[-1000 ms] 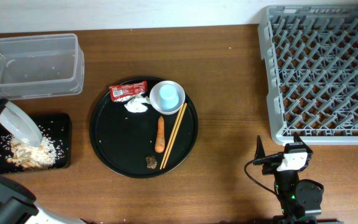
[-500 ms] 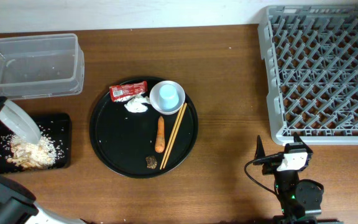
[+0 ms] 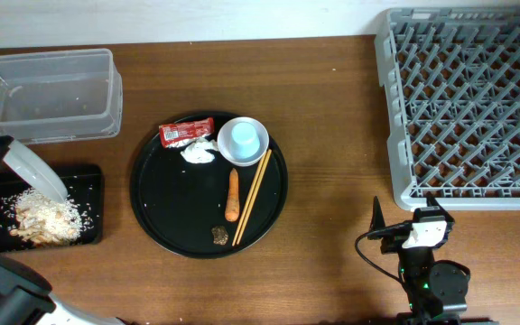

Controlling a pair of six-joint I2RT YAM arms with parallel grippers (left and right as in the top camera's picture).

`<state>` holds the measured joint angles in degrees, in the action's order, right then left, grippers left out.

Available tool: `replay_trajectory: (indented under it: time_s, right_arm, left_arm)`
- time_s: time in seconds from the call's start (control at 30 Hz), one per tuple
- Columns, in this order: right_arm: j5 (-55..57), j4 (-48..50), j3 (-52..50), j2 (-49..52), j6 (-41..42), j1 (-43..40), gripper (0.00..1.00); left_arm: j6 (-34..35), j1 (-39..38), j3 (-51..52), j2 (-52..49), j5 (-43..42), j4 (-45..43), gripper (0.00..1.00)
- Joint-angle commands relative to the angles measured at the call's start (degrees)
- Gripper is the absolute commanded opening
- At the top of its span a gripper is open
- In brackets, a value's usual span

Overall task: Sort waste into correct bins and load items into the dishwasher rack
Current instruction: 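Tilt the plate with the left gripper, dumping rice onto black tray, then carry the plate back and set it on the round tray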

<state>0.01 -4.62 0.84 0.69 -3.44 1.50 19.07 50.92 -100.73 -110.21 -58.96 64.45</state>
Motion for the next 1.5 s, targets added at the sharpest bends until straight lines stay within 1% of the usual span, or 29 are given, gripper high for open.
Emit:
replay_trajectory:
  time_s: [0.0, 0.07, 0.2, 0.27, 0.33, 0.4, 0.63, 0.73, 0.8, 0.9, 0.97, 1.07, 1.13, 1.2, 1.23, 1.33, 1.4, 1.47]
  right_arm:
    - [0.50, -0.07, -0.52, -0.48, -0.13, 0.37, 0.98]
    - [0.50, -0.07, -0.52, -0.48, -0.13, 0.37, 0.98]
    - [0.50, -0.07, -0.52, -0.48, -0.13, 0.37, 0.98]
    - [0.50, -0.07, -0.52, -0.48, -0.15, 0.37, 0.98]
    - [0.50, -0.07, -0.52, -0.48, -0.13, 0.37, 0.98]
    - [0.50, -0.07, -0.52, -0.48, -0.13, 0.37, 0.98]
    - [0.50, -0.07, -0.52, -0.48, -0.13, 0.37, 0.98]
    - [0.50, -0.07, -0.52, -0.48, -0.13, 0.37, 0.99]
    - [0.50, -0.07, -0.52, -0.48, -0.13, 0.37, 0.98]
    - [0.50, -0.07, -0.52, -0.48, -0.15, 0.37, 0.98]
    - [0.50, -0.07, -0.52, -0.48, -0.13, 0.37, 0.98]
    - [0.50, -0.07, -0.52, -0.48, -0.13, 0.37, 0.98]
    - [0.50, -0.07, -0.52, -0.48, -0.13, 0.37, 0.98]
    - [0.50, -0.07, -0.52, -0.48, -0.13, 0.37, 0.98]
    - [0.50, -0.07, -0.52, -0.48, -0.13, 0.37, 0.98]
    - [0.50, -0.07, -0.52, -0.48, -0.15, 0.37, 0.98]
    - [0.50, -0.07, -0.52, -0.48, -0.15, 0.37, 0.98]
    - [0.50, -0.07, -0.52, -0.48, -0.15, 0.37, 0.98]
  left_arm:
    - [-0.70, 0.11, -0.52, 1.44, 3.48, 0.37, 0.01]
    - [-0.74, -0.02, -0.52, 1.44, 2.01, 2.08, 0.01]
    - [-0.76, -1.03, -0.52, 1.51, -5.68, 2.08, 0.01]
    - [-0.74, -1.66, -0.52, 1.68, -5.42, 2.10, 0.01]
    - [-0.72, -2.25, -0.52, 1.86, -3.58, 2.89, 0.01]
    - [-0.70, -3.32, -0.52, 2.49, -0.04, 5.29, 0.01]
    - [-0.28, -6.16, -0.52, 7.19, 8.66, 6.75, 0.01]
    - [-0.28, -8.66, -0.52, 10.91, 16.04, 9.01, 0.01]
    - [-0.28, -10.91, -0.52, 12.48, 19.26, 10.69, 0.01]
    - [-0.28, -16.02, -0.52, 13.81, 20.72, 12.39, 0.01]
    - [-0.28, -20.87, -0.52, 13.81, 21.18, 12.85, 0.01]
    - [-0.26, -28.17, -0.52, 13.81, 25.49, 13.16, 0.01]
    - [-0.22, -34.27, -0.52, 13.81, 30.99, 13.79, 0.01]
    - [1.46, -39.41, -0.52, 13.81, 37.86, 14.40, 0.01]
    - [2.75, -43.25, -0.50, 13.79, 43.10, 14.86, 0.01]
    - [4.72, -51.45, 0.42, 13.64, 51.32, 14.71, 0.01]
    - [7.10, -56.96, 2.34, 13.60, 55.23, 13.49, 0.01]
    - [8.28, -60.39, 4.72, 13.60, 56.54, 11.30, 0.01]
